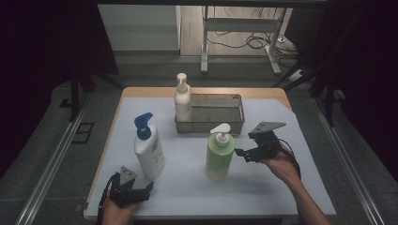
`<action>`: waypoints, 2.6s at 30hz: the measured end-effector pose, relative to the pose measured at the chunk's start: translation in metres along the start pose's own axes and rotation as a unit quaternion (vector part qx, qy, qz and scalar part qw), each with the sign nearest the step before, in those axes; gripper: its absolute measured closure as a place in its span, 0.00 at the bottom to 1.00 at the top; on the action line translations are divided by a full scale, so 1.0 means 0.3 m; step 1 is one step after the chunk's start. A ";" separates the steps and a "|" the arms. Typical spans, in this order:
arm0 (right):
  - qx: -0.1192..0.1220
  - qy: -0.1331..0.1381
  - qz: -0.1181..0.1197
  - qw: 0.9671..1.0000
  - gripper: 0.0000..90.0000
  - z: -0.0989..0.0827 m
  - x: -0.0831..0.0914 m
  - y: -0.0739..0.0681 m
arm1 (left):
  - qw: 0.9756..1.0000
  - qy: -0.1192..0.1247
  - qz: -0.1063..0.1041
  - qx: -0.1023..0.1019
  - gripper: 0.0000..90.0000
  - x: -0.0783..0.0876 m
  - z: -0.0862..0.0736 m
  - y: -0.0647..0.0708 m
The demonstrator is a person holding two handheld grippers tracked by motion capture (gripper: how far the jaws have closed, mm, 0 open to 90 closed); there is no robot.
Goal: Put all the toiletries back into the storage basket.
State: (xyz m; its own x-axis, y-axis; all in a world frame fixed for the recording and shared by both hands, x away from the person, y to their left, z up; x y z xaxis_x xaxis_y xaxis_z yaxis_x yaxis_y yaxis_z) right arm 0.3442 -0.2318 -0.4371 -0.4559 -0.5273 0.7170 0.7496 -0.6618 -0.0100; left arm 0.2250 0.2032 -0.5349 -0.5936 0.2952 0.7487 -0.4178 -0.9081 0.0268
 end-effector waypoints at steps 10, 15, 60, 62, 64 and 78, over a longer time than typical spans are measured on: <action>-0.002 -0.004 0.003 1.000 0.08 -0.059 0.035 -0.023 | 1.000 0.000 0.001 0.000 0.13 0.000 0.000 0.000; 0.008 -0.002 0.011 1.000 0.03 -0.072 0.051 -0.048 | 1.000 0.000 0.001 0.000 0.13 0.000 0.000 0.000; 0.047 0.028 0.069 0.996 0.04 0.075 -0.062 -0.230 | 1.000 0.001 0.001 -0.001 0.13 -0.001 0.001 0.000; 0.047 0.028 0.067 0.996 0.07 0.080 -0.069 -0.233 | 1.000 0.001 0.001 -0.001 0.13 -0.001 0.001 0.000; 0.047 0.031 0.073 0.996 0.11 0.083 -0.071 -0.236 | 1.000 0.001 0.001 -0.001 0.13 -0.001 0.001 0.000; 0.034 0.023 0.048 0.998 0.14 0.093 -0.060 -0.246 | 1.000 0.001 0.001 -0.001 0.13 -0.001 0.001 -0.001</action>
State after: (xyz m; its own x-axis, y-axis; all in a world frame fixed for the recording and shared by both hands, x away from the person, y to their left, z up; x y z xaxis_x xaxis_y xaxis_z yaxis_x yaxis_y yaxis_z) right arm 0.3105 -0.1586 -0.4299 -0.4014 -0.6118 0.6816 0.8207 -0.5706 -0.0289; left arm 0.2253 0.2032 -0.5349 -0.5954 0.2938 0.7478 -0.4178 -0.9082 0.0242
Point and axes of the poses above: each handheld gripper's, and its own axes: x roughly backward along the jaws, z roughly out of its top, y roughly to its right, the point moved 1 cm from there along -x, roughly forward along the jaws, and after that the axes turned 4 degrees about -y, right-handed, at the moved point
